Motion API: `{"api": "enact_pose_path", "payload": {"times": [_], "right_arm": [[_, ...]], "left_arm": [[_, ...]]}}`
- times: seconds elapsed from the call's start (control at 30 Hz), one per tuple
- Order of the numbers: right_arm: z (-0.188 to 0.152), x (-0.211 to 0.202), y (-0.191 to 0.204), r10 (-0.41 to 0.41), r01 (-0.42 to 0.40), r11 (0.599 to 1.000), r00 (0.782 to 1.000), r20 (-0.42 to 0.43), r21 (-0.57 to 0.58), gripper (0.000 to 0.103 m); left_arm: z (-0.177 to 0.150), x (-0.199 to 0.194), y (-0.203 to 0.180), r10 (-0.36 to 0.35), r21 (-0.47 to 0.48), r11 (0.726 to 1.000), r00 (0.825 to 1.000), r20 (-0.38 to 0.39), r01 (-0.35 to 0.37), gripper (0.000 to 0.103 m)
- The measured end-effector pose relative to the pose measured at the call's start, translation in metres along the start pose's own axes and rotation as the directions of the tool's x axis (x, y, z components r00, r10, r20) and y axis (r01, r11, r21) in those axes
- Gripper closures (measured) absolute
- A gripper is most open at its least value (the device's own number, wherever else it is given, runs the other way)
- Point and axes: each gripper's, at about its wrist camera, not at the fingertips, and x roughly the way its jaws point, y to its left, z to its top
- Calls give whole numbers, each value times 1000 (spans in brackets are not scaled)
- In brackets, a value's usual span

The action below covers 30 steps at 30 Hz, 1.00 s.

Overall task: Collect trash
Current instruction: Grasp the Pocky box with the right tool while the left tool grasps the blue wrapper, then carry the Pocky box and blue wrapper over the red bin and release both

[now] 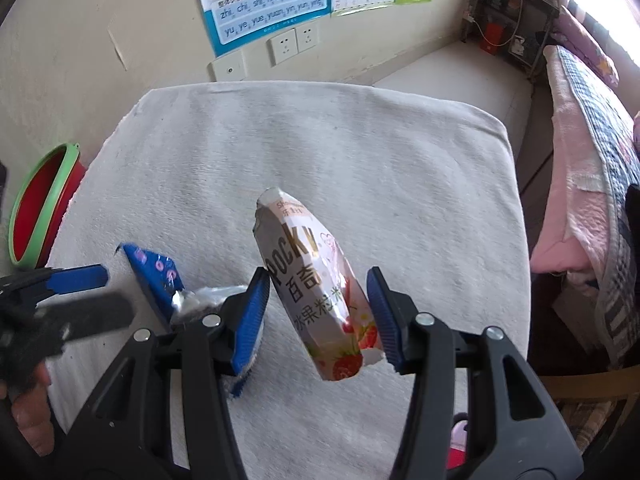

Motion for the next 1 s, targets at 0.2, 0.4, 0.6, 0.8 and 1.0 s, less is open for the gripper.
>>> {"api": "enact_pose_path", "payload": {"times": [0.2,0.4,0.6,0.8,1.0], "right_arm": [[-8,-1,-15,12,-13,999,1000,11,37,54],[-9,-4,-23,25,-26,998,999,32,62,54],[-9,-9,-22,31,-35,997,998,52,68,54],[-7,-24,-10,37,-42,997,996,81,62,54],[-6,-41,9,47,-52,998,993,108,43,54]], "left_arm": [[11,32,-8,-27,-92,996,999,-32,24,45],[13,44,-20,-7,-61,998,998,-61,3,77],[13,28,-22,7,-5,1000,999,-43,-7,86],[13,-4,-30,36,84,996,999,14,-37,87],[9,-40,-23,63,137,988,996,66,-71,87]]}}
